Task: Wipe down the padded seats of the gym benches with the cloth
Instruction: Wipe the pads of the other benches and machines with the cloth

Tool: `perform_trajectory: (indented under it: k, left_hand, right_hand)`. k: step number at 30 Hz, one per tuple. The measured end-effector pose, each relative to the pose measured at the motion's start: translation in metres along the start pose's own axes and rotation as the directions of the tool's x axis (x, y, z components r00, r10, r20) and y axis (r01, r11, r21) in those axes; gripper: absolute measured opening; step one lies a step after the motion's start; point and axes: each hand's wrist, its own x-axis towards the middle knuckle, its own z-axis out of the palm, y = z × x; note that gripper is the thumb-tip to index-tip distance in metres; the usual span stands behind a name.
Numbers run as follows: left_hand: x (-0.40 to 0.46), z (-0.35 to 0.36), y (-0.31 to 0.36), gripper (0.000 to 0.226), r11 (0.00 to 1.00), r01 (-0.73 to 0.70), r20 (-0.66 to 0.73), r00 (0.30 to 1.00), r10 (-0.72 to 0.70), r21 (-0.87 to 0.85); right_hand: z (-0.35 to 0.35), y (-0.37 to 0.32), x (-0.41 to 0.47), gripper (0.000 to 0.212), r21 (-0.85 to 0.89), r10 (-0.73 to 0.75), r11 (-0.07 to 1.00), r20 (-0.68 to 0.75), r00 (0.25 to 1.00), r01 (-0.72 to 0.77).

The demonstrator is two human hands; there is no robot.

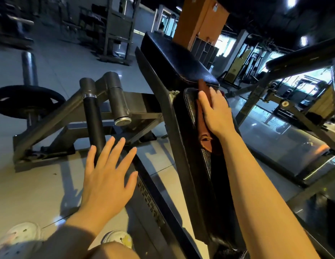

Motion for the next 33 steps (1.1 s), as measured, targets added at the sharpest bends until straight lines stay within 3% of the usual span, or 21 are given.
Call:
perform_trajectory:
  k: [3,6,10,13,17,19,21,23,27,30,33]
  left_hand:
    - [0.000,0.000,0.002,0.059,1.000,0.013,-0.004,1.000,-0.013,-0.007]
    - [0.001,0.000,0.003,0.058,0.999,0.029,-0.003,1.000,-0.029,-0.015]
    - [-0.001,-0.003,0.005,0.057,0.998,0.051,0.000,0.999,-0.051,-0.029]
    - [0.000,-0.002,0.005,0.057,0.998,0.058,0.001,0.998,-0.058,-0.032]
    - [0.001,-0.001,0.004,0.057,0.998,0.053,-0.005,0.999,-0.053,-0.039]
    - [0.000,0.000,0.003,0.057,0.998,0.045,0.002,0.999,-0.045,-0.050]
    - [-0.002,0.000,0.002,0.057,0.997,0.049,0.003,0.999,-0.049,-0.052]
    - [-0.004,0.000,0.001,0.057,0.996,0.056,0.002,0.998,-0.056,-0.063]
    - [-0.003,0.000,0.002,0.056,0.995,0.055,-0.008,0.998,-0.056,-0.079]
    - [-0.002,0.002,0.001,0.055,0.995,0.050,-0.017,0.999,-0.051,-0.081]
    - [-0.002,0.003,0.000,0.056,0.996,0.050,-0.022,0.998,-0.051,-0.077]
  right_hand:
    - [-0.010,0.048,-0.019,0.087,0.028,0.222,0.975,-0.027,0.975,-0.221]
    - [-0.011,0.067,-0.040,0.094,0.013,0.312,0.950,-0.013,0.950,-0.312]
    - [0.000,0.037,-0.046,0.063,-0.060,0.240,0.968,-0.060,0.969,-0.243]
    - [0.013,-0.001,-0.037,0.058,-0.074,0.153,0.985,-0.039,0.987,-0.155]
    - [0.023,-0.050,-0.028,0.054,-0.099,-0.116,0.988,-0.003,0.993,0.115]
    - [0.019,-0.053,-0.022,0.051,-0.106,-0.249,0.961,0.058,0.967,0.254]
    - [0.010,-0.039,-0.002,0.050,-0.065,-0.291,0.952,0.106,0.951,0.299]
    - [0.004,-0.011,0.024,0.053,-0.032,-0.236,0.970,0.106,0.966,0.241]
    - [-0.005,0.044,0.051,0.060,-0.027,0.042,0.999,0.098,0.994,-0.040]
    - [-0.005,0.069,0.041,0.083,0.042,0.170,0.984,0.059,0.984,-0.173]
    - [-0.004,0.083,0.011,0.071,0.086,0.299,0.950,0.036,0.954,-0.301]
